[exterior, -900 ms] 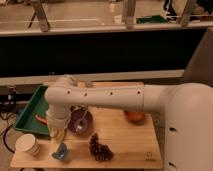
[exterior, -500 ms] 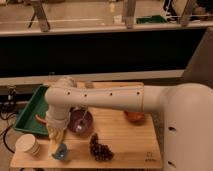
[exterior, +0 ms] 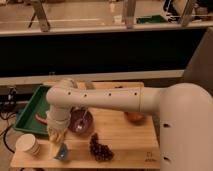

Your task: Place banana in plastic cup

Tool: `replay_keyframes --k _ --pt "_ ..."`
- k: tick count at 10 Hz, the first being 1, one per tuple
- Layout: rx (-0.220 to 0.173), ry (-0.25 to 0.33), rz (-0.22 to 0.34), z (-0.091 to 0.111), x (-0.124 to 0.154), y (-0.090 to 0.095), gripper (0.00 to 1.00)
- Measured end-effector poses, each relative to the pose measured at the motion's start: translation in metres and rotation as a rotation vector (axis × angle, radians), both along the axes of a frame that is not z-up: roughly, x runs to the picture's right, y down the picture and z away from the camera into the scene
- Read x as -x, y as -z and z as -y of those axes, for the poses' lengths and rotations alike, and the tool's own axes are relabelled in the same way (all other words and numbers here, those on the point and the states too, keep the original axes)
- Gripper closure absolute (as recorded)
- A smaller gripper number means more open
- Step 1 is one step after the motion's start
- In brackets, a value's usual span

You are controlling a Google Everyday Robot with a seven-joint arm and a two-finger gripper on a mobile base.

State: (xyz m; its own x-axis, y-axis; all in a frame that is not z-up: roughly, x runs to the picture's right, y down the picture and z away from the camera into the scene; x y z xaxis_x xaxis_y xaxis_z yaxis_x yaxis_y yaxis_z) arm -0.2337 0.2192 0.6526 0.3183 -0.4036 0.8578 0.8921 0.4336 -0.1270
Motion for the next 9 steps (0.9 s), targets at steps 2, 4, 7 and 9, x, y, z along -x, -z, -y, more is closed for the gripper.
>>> replay_keyframes --k 2,4,7,9 --pt "0.024 0.021 0.029 -0.011 -0.002 -0.001 1.0" --pt "0.057 0.029 0.069 -0.023 -0.004 -0.004 0.94" --pt "0.072 0.027 0.09 -0.029 -0.006 -0.009 0.65" --pt "0.067 0.018 0.094 -0.03 -0.005 -0.01 0.46"
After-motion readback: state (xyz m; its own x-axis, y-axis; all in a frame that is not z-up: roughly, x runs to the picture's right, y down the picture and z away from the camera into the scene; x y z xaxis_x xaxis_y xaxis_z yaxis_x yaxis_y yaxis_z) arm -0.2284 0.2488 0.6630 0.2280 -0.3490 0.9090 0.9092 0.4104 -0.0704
